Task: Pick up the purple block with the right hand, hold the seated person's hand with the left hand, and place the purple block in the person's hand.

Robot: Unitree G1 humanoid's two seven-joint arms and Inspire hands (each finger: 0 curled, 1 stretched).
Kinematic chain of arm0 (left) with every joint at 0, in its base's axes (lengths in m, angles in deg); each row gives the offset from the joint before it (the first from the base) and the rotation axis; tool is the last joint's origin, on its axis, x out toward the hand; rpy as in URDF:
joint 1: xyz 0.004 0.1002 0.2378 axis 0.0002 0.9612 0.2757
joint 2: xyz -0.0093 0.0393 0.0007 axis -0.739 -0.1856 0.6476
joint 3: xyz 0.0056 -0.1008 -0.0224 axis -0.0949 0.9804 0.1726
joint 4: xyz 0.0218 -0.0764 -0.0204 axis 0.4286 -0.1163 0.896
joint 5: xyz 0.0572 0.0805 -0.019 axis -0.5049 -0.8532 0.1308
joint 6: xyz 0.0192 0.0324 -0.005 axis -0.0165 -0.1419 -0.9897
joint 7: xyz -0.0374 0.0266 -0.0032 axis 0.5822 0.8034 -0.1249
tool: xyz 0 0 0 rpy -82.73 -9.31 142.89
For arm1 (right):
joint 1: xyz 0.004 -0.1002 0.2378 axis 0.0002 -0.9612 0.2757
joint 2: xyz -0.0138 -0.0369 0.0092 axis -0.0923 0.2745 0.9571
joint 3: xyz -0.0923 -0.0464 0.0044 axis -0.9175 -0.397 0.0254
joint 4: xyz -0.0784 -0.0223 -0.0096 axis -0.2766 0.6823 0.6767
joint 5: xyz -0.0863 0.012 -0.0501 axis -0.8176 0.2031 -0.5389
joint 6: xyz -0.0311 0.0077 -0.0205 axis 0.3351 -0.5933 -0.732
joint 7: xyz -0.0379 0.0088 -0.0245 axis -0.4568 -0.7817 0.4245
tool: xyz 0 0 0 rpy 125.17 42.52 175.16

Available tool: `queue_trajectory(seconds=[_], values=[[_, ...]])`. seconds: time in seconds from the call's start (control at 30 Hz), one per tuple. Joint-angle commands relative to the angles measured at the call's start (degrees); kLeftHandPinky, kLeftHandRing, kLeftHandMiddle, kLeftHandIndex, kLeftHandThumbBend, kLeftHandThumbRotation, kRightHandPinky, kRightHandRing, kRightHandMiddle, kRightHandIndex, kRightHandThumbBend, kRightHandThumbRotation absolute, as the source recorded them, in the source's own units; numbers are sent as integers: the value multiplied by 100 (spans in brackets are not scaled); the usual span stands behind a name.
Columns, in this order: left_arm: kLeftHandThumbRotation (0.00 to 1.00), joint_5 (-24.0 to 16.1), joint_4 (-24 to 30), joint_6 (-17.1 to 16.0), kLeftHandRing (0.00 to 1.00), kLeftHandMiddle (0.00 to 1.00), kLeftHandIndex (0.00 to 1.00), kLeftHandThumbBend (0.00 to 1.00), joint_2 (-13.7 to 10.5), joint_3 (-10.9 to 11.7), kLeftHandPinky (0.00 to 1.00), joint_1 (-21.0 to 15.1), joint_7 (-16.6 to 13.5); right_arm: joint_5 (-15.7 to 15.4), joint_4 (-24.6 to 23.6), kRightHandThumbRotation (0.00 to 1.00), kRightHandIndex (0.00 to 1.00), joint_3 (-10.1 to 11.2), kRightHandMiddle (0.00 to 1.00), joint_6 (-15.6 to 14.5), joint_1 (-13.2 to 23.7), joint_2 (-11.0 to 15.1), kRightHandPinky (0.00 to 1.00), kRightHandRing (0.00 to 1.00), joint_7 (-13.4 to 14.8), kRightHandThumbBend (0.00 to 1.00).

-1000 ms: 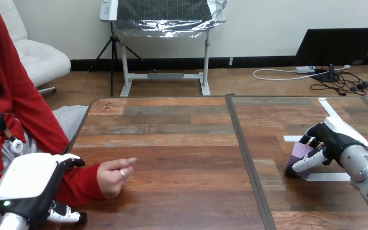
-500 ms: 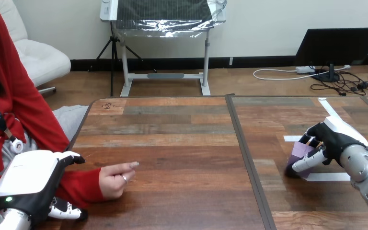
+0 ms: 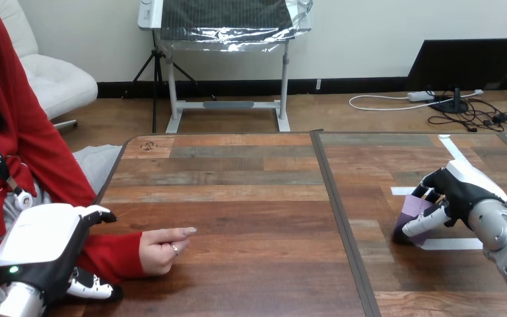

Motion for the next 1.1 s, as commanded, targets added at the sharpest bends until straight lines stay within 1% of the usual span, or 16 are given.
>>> queue_trajectory(seconds=[0.0, 0.3, 0.5, 0.77, 0.87, 1.07], values=[[19, 53, -209, 33, 77, 77, 75, 100, -119, -146, 75, -443, -113, 93, -117, 0, 54, 100, 53, 122, 348, -18, 47, 50, 162, 75], [21, 7, -325, 38, 76, 77, 75, 99, -183, -253, 74, -574, -127, 114, -114, 0, 54, 119, 54, 135, 348, -31, 48, 50, 149, 75], [22, 61, -421, 32, 76, 76, 75, 99, -168, -306, 74, -677, -91, 146, -108, 0, 54, 154, 54, 93, 354, -51, 48, 51, 156, 75], [20, 125, -444, -38, 75, 76, 74, 100, -187, -373, 73, -745, -79, 165, -107, 0, 54, 169, 54, 44, 368, -70, 49, 51, 145, 75], [19, 131, -447, -19, 75, 75, 74, 100, -193, -410, 73, -776, -5, 139, -111, 0, 54, 131, 54, 81, 367, -59, 48, 51, 158, 75], [19, 239, -500, -64, 75, 76, 74, 99, -205, -479, 73, -858, 197, 166, -113, 0, 54, 130, 54, 90, 373, -59, 47, 50, 153, 75]])
